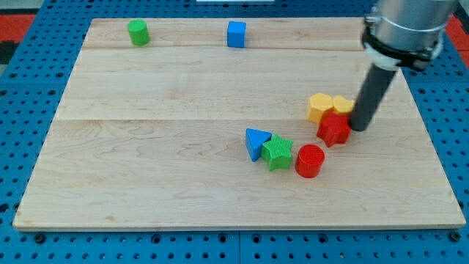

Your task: Move the red star to the top of the blue triangle

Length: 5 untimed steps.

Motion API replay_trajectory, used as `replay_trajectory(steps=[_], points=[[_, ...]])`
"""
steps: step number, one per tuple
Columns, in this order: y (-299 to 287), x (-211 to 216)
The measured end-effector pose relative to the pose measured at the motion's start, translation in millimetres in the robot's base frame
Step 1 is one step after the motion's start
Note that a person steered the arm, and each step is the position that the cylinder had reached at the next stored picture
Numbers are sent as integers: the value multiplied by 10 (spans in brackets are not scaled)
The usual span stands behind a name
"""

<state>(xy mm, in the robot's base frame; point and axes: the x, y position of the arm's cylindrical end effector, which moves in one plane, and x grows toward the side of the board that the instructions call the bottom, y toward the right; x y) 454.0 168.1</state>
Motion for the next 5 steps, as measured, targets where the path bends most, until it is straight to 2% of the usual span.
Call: replay_trajectory(steps=[2, 4, 5], points=[[130, 30], [33, 285], [-490, -46]])
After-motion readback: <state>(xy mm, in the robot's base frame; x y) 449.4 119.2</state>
